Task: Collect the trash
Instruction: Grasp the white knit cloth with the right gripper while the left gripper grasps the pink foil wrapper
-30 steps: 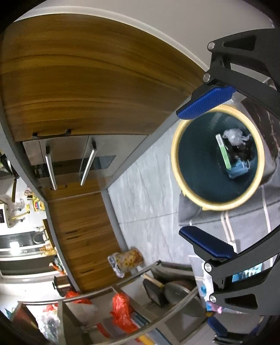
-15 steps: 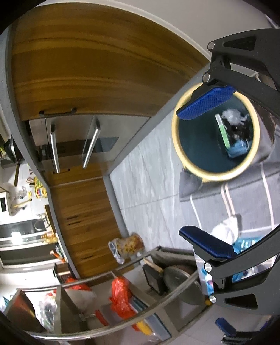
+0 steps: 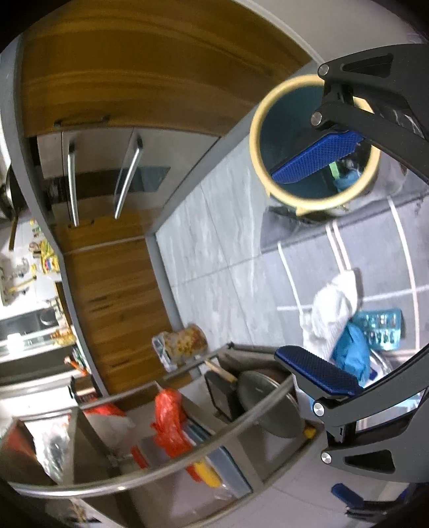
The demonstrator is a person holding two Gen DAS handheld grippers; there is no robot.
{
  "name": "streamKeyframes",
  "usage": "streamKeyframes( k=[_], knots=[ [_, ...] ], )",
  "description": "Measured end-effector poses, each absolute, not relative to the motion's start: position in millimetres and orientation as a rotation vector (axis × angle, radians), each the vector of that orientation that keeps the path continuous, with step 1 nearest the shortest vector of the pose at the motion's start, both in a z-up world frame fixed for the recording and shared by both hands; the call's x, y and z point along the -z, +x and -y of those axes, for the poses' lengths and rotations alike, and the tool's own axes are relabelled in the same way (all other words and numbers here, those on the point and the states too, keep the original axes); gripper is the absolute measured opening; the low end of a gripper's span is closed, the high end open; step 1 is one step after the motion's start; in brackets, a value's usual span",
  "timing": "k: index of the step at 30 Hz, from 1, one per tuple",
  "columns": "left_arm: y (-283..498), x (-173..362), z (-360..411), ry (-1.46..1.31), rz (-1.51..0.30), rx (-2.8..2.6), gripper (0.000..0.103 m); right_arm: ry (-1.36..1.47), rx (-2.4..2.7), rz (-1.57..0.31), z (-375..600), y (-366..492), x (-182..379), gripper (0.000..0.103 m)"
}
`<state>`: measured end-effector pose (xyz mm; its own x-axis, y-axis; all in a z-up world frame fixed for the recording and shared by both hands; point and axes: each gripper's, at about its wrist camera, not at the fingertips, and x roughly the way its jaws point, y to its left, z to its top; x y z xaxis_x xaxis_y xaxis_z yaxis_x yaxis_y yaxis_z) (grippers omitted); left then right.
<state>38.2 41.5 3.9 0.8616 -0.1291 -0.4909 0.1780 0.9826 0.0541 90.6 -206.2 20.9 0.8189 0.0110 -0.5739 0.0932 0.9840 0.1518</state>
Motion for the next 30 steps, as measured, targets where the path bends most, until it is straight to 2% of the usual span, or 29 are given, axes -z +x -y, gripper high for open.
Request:
streamKeyframes(
  k=[13, 16, 19, 21, 27, 29, 30],
  knots=[
    [66, 20, -110, -0.004, -0.591, 0.028, 0.097, 0.033, -0.194, -0.712, 131, 138, 5, 0.098],
    [77, 29, -119, -0.027, -0.62, 0.023, 0.097, -0.02, -0.255, -0.757, 118, 151, 17, 0.095],
    [88, 38, -116, -0.032, -0.643, 0.047, 0.097, -0.037, -0.285, -0.834, 112, 167, 35, 0.084],
    [97, 43, -108, -0.028, -0.656, 0.086, 0.096, -0.026, -0.29, -0.878, 115, 175, 45, 0.072],
    [118, 52, -68, 0.082, -0.668, 0.194, 0.094, -0.004, -0.303, -0.927, 126, 188, 58, 0.064],
    [125, 58, -54, 0.126, -0.681, 0.227, 0.083, 0.01, -0.301, -0.933, 130, 192, 60, 0.063],
    [129, 60, -49, 0.138, -0.689, 0.237, 0.081, 0.024, -0.298, -0.937, 133, 194, 60, 0.062]
  ],
)
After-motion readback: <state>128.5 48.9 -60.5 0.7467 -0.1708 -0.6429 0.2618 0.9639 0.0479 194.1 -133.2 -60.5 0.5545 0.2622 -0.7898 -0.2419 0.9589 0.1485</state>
